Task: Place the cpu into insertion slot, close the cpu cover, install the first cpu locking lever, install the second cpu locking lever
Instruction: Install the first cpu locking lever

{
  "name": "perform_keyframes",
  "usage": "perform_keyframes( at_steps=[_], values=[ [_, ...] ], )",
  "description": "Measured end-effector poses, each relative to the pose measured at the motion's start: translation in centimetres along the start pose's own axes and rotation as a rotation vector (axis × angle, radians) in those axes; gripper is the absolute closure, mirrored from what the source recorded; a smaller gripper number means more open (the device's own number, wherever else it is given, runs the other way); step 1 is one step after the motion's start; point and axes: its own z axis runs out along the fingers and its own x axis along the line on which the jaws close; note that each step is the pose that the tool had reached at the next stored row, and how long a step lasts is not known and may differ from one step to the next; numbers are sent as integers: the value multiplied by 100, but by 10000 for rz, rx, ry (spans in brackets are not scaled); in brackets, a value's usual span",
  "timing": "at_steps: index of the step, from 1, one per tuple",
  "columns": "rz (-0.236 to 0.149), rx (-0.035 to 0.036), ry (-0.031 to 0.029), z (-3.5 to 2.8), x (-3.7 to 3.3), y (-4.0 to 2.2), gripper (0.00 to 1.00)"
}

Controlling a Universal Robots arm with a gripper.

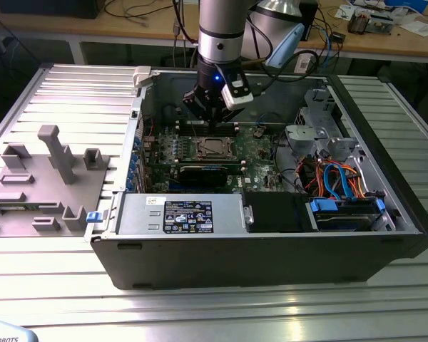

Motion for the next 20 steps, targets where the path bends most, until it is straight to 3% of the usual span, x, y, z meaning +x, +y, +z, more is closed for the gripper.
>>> perform_keyframes(
  at_steps=[20],
  values=[
    [-512, 4, -12, 0, 0, 0, 89]
  ],
)
